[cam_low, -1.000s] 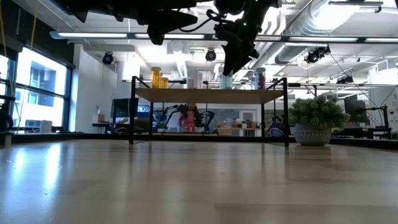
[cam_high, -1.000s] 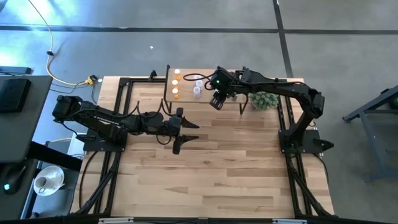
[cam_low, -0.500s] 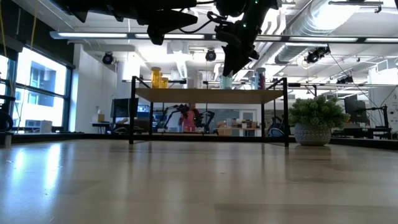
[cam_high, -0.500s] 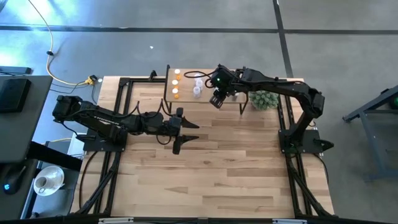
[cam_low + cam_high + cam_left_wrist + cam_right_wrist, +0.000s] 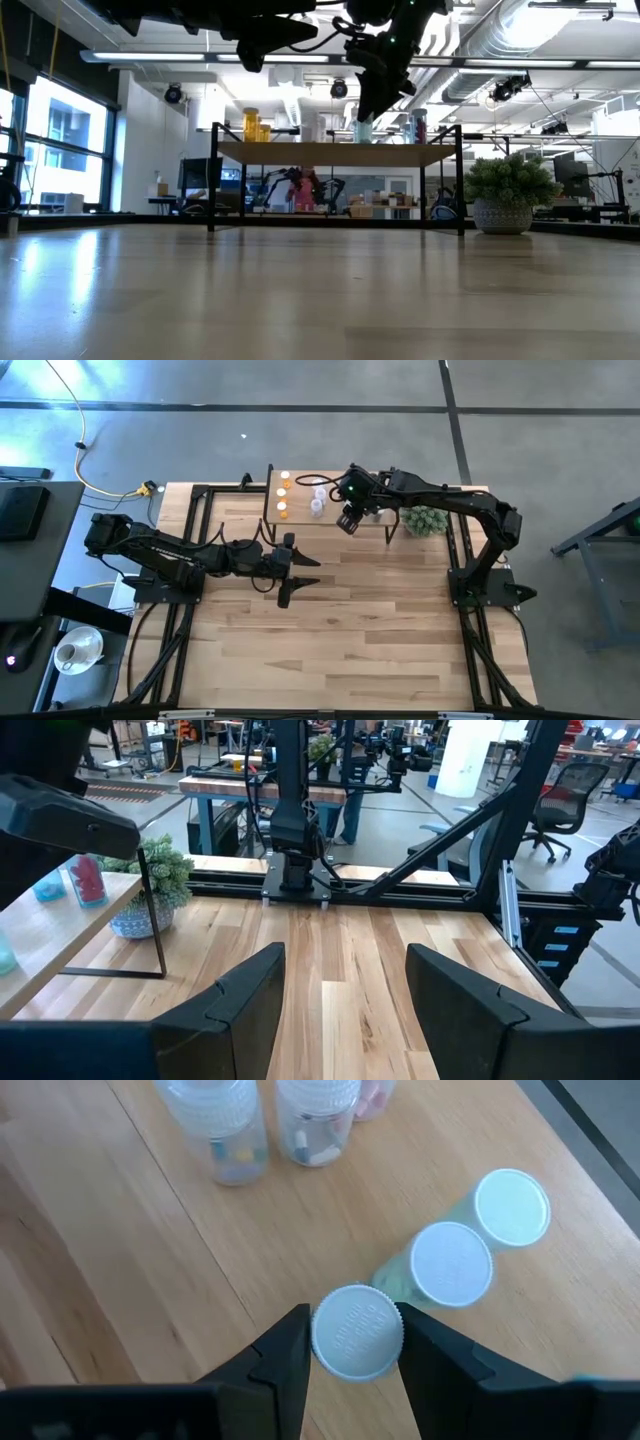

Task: Pick and place medicine bottles onto shelf by color
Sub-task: Put the green pill bottle on the shelf and aligned with the other green pill bottles

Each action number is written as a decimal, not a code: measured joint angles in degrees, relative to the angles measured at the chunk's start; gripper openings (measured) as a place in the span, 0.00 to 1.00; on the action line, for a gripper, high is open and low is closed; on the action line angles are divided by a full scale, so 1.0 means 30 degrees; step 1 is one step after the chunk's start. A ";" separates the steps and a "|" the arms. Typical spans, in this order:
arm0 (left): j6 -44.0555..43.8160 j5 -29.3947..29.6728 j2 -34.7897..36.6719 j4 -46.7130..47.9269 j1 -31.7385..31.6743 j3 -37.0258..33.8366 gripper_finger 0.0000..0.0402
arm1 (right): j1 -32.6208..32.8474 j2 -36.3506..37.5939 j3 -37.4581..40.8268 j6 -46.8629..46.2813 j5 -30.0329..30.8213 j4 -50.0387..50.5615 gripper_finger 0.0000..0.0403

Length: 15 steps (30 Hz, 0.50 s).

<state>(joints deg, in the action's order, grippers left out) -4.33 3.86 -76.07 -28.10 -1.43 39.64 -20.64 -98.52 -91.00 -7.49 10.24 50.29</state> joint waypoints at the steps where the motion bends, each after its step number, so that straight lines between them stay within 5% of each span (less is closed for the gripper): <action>1: 0.0004 0.0000 0.0000 0.0000 0.0006 0.0000 0.49 | 0.0000 0.0000 0.0000 0.0000 -0.0024 -0.0004 0.33; 10: 0.0004 0.0000 0.0000 -0.0006 0.0000 0.0000 0.49 | 0.0000 0.0000 0.0000 0.0007 -0.0530 0.0003 0.33; 15: 0.0004 0.0000 0.0000 0.0000 0.0000 0.0000 0.49 | 0.0000 0.0000 0.0000 0.0007 -0.0578 0.0006 0.43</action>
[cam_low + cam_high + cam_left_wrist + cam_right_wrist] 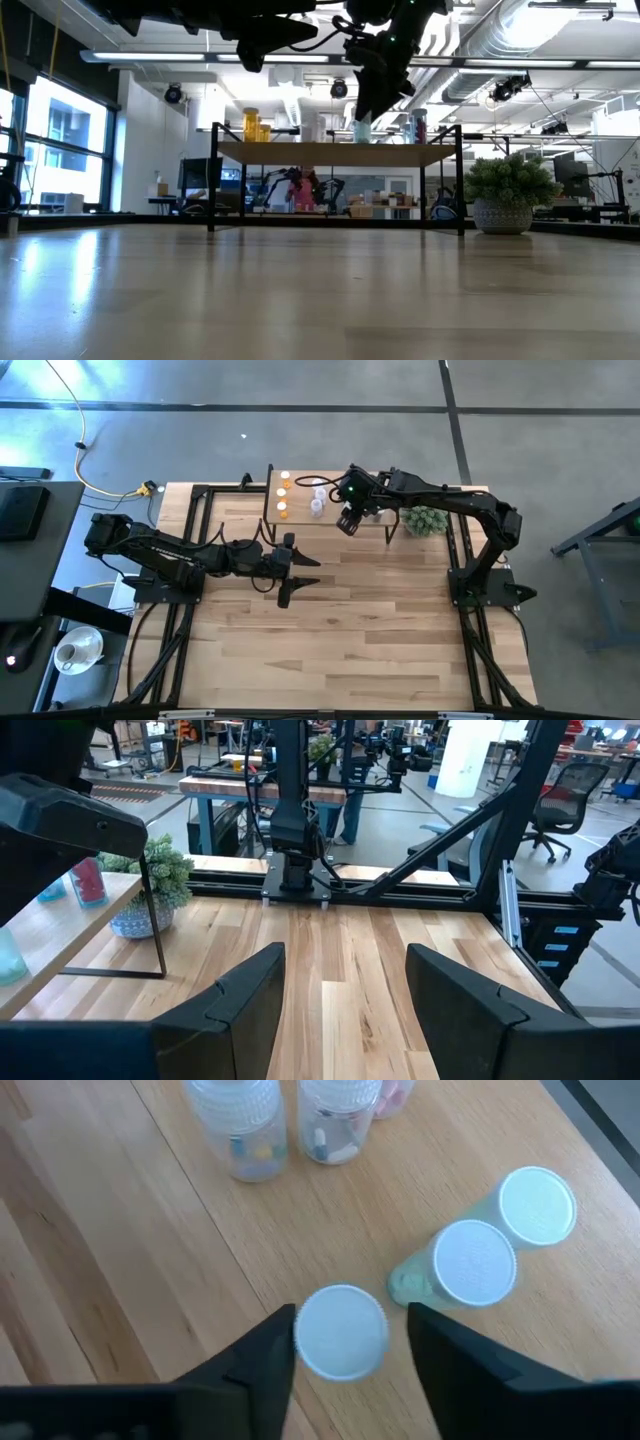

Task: Pick and place medicine bottles onto shelf by color
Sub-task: Put the green pill bottle on the shelf and aligned with the other green pill bottles, then return to Home Position

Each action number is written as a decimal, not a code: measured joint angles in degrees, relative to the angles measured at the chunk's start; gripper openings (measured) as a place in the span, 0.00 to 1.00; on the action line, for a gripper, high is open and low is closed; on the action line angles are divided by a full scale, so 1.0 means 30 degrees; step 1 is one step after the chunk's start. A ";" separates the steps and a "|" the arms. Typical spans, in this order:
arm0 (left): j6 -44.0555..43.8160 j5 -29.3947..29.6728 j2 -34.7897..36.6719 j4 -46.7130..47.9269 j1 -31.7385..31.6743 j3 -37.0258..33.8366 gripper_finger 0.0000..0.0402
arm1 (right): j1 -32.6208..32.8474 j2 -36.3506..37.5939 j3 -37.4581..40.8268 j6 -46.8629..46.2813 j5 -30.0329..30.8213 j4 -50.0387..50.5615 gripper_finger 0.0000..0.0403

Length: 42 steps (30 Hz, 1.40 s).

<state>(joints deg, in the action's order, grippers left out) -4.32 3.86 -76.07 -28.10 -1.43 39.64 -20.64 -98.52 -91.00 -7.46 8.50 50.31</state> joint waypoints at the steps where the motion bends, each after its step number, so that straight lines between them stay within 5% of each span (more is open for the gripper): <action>1: 0.0000 0.0000 0.0000 0.0000 -0.0001 0.0007 0.49 | 0.0000 0.0000 0.0000 0.0000 0.0003 0.0004 0.47; 8: -0.0006 0.0000 0.0000 0.0000 0.0000 0.0000 0.49 | 0.0000 0.0009 0.0000 0.0146 0.0003 0.0035 0.63; 25: 0.0000 0.0000 0.0000 -0.0007 0.0007 0.0000 0.49 | 0.1288 0.3300 0.0000 -0.0345 -0.0355 0.1818 0.64; 33: -0.0006 -0.0002 0.0000 -0.0006 -0.0001 0.0000 0.49 | 0.6458 0.5473 0.0221 -0.1361 0.4678 0.1892 0.64; 42: -0.0007 0.0000 0.0000 -0.0007 0.0007 0.0000 0.49 | 0.9479 1.2368 1.0297 -0.0860 0.7120 -0.7691 0.64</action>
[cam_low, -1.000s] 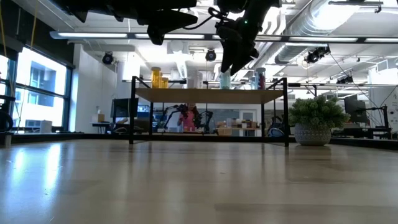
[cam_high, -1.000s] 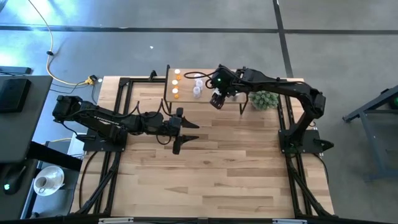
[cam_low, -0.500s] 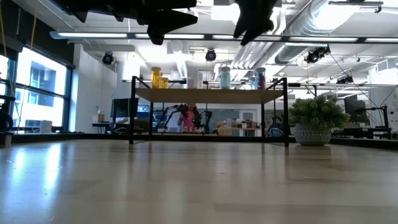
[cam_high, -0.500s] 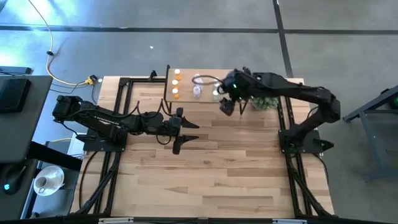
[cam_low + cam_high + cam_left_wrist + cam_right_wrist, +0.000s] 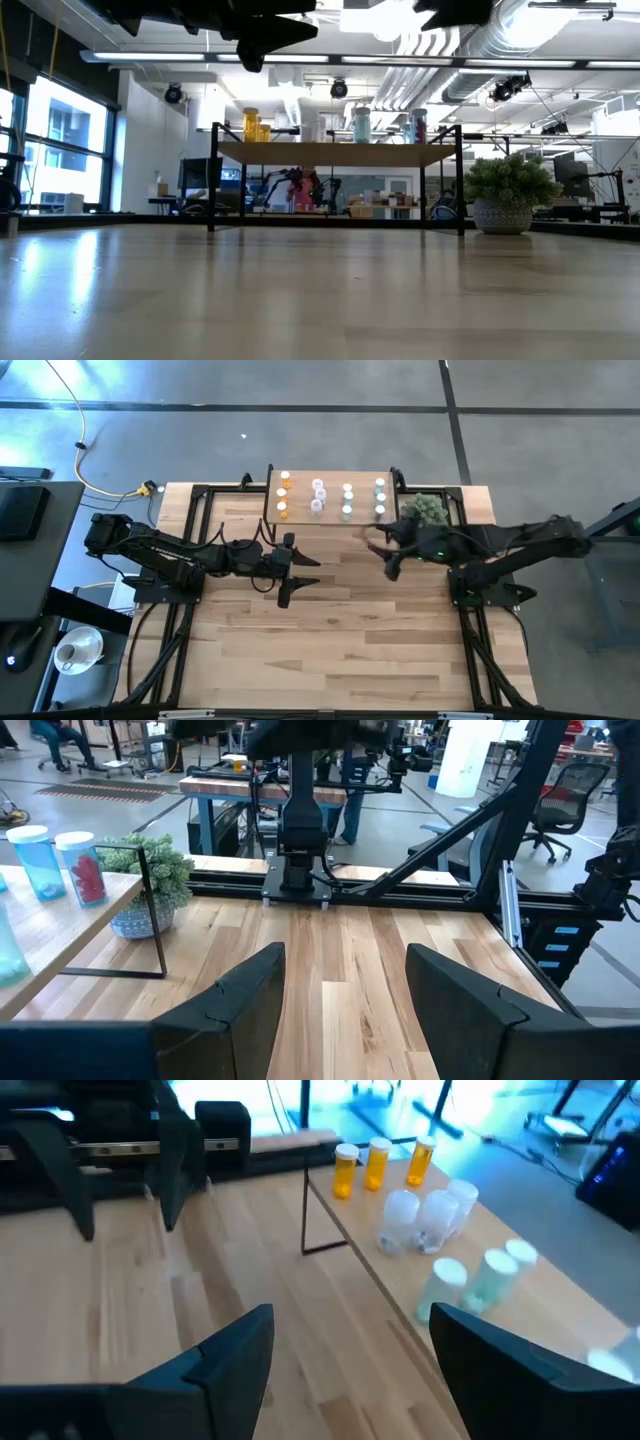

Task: Pick and place medicine bottles onto shelf by color
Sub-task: Return to Home Position

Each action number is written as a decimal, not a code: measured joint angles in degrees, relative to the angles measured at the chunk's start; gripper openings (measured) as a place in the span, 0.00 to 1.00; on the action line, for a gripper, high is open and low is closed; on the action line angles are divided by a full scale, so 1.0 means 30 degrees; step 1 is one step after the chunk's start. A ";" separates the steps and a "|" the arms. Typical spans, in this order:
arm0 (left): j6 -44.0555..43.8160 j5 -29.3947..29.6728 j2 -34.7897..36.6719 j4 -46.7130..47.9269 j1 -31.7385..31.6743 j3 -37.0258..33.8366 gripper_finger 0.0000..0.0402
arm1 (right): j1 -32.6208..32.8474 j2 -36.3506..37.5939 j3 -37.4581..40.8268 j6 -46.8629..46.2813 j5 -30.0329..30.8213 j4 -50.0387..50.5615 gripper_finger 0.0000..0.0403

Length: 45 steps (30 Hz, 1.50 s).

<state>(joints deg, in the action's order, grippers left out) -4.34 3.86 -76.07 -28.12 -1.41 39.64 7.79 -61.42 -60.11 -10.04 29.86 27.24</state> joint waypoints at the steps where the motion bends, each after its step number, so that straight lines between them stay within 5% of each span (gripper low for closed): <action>1: 0.0007 -0.0003 0.0000 0.0007 0.0000 0.0000 0.49 | 0.0104 0.0985 0.1189 -0.0007 -0.0030 -0.0788 0.64; 11: 0.0021 -0.0057 0.0000 0.0017 -0.0006 0.0000 0.49 | 0.2691 0.9307 0.9550 -0.1686 -0.1059 -0.3488 0.64; 19: 0.5110 -0.6166 -0.0245 0.3118 -0.0049 0.0040 0.49 | 0.4712 1.3447 1.2691 -0.3669 -0.1049 -0.4203 0.64; 32: 0.3830 -0.6018 -0.0321 0.3424 0.0022 0.0015 0.49 | 0.5945 1.3977 1.5755 -0.3974 -0.1062 -0.6097 0.64; 39: 0.4362 -0.6023 -0.0321 0.3191 -0.0089 0.0015 0.49 | 0.5945 1.3992 1.5968 -0.1322 -0.1281 -0.8171 0.64; 45: 0.1690 -0.7521 0.1303 0.4487 -0.1123 -0.0007 0.49 | 0.5952 1.4286 1.5968 0.0487 -0.0836 -0.7847 0.64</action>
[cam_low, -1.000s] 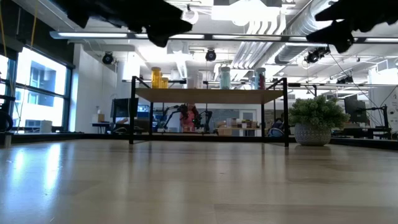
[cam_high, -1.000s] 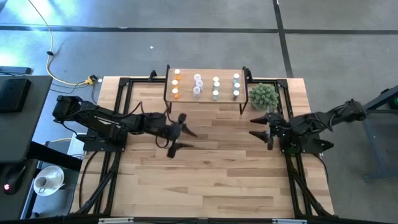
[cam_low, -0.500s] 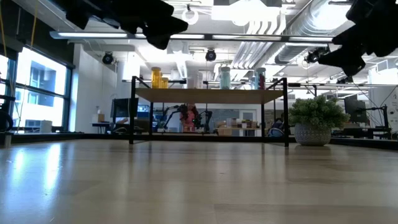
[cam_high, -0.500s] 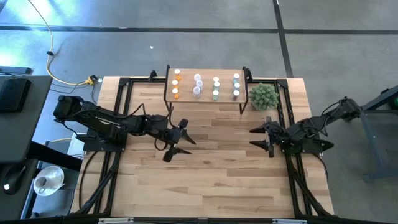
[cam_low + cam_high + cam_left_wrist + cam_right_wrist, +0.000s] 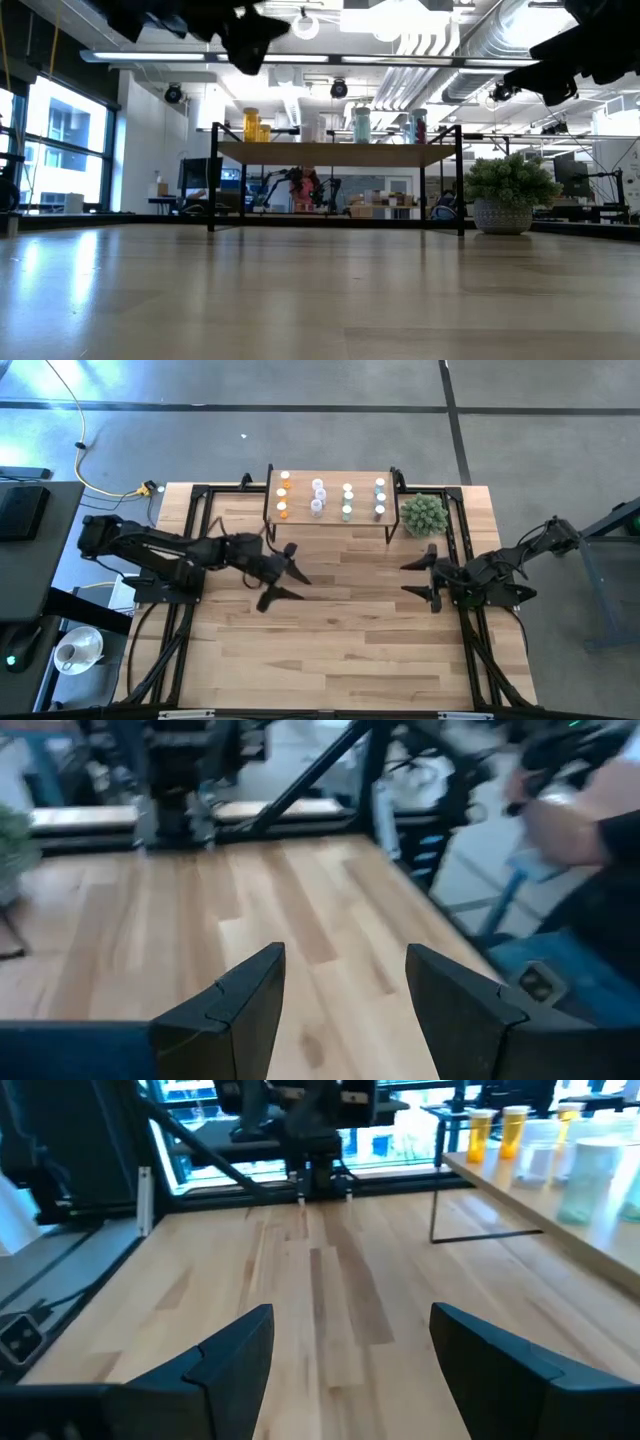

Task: Pick and place medicine bottles onto shelf by color
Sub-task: Return to Home Position

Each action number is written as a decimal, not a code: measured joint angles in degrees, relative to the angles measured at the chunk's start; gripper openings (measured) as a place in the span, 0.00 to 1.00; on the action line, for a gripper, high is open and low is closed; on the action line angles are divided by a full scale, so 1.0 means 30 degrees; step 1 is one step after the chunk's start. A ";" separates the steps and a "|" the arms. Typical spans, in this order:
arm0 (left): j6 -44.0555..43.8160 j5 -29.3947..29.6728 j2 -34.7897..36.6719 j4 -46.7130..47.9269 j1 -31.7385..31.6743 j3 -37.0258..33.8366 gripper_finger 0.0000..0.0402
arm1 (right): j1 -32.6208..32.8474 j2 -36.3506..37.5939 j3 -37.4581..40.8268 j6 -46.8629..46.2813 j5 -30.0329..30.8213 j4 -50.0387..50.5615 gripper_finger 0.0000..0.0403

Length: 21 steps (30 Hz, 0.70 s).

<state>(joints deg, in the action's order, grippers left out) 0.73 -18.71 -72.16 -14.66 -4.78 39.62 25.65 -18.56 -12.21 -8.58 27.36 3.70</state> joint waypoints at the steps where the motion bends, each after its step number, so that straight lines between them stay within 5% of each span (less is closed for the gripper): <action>1: -0.0029 -0.0746 0.0418 0.0124 -0.0226 -0.0022 0.49 | 0.0000 0.0171 0.0000 -0.0003 0.0181 0.0137 0.64; 7: -0.0532 -0.4172 0.3745 -0.0874 -0.1392 -0.1628 0.49 | 0.0000 0.2020 -0.0007 -0.0113 0.0584 0.1826 0.64; 15: -0.2494 -0.3338 0.9242 -0.4809 -0.1681 -0.7001 0.49 | 0.0000 0.4408 -0.0007 -0.0193 0.0490 0.3521 0.64; 21: -0.3144 -0.2405 1.2146 -0.4899 -0.1514 -0.9635 0.49 | 0.0000 0.4704 -0.0007 -0.1266 0.0483 0.4982 0.64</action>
<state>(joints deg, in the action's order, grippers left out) -8.70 -25.92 -35.73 -29.35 -9.32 10.71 25.65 -4.45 -12.23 -12.38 28.81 18.65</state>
